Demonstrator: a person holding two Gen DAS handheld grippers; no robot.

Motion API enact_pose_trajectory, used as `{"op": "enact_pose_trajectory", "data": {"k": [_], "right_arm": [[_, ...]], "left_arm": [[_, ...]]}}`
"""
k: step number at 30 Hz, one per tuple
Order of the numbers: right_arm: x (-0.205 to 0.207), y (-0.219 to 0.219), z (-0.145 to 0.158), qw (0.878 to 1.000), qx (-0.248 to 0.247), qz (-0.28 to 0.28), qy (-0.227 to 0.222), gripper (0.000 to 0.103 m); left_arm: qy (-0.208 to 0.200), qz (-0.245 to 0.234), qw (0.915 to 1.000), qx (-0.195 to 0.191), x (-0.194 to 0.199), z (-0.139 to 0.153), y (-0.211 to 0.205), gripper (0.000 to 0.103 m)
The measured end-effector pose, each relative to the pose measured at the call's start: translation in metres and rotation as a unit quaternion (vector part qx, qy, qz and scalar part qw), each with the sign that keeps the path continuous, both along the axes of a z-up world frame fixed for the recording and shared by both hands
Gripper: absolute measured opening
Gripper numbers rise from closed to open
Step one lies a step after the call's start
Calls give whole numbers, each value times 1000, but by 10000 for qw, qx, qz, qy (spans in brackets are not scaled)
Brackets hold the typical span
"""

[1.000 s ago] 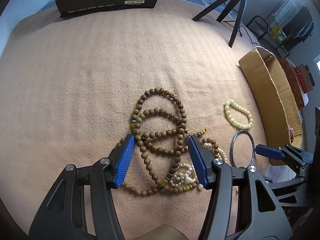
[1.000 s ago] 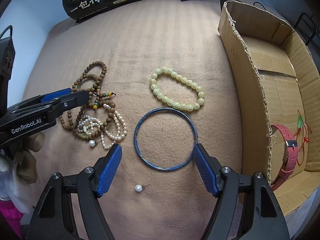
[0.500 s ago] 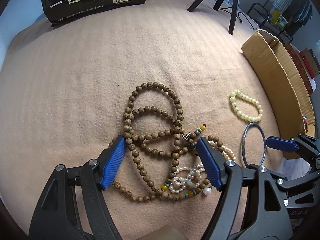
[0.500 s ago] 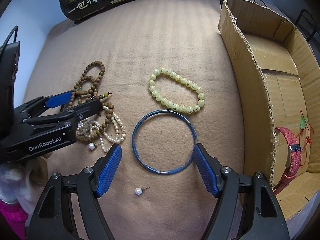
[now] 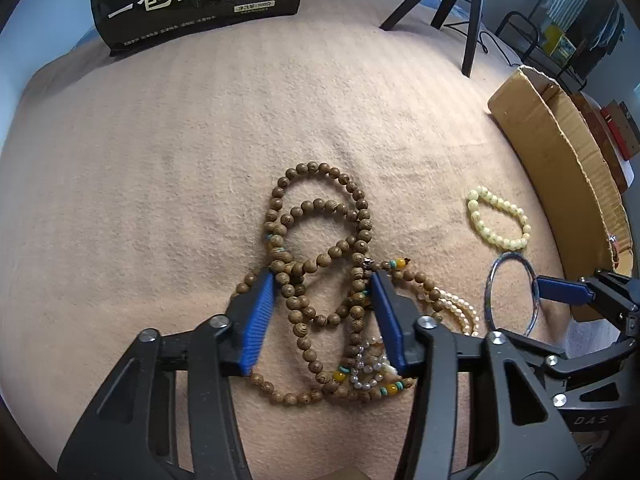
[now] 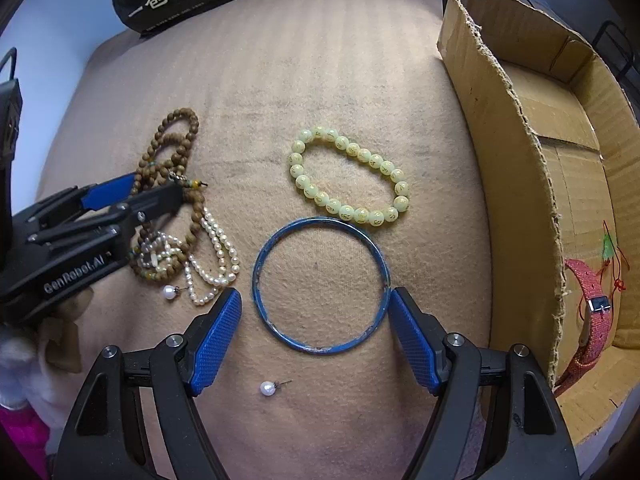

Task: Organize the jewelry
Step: 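Close the left tool on the brown bead strands while the right tool closes on the dark bangle, then lift the bead strands with the left tool into the box while the right tool carries the bangle there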

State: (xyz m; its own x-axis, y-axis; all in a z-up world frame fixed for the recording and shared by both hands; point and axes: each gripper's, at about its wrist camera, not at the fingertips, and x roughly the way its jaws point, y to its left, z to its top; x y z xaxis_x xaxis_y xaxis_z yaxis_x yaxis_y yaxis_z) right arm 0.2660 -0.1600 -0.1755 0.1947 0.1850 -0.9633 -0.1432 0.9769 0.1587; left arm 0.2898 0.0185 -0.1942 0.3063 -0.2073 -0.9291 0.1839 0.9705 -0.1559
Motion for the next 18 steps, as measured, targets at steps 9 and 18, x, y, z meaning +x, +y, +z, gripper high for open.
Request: {"op": "enact_pose_trajectory", "data": {"k": [9, 18], "right_arm": [[-16, 21, -2, 9991, -218, 221, -278, 70], [-28, 20, 15, 9979, 92, 306, -566, 70]], "left_arm": [[-78, 6, 10000, 53, 2, -1, 3, 11], [-228, 193, 9991, -290, -3, 20, 13, 4]]}}
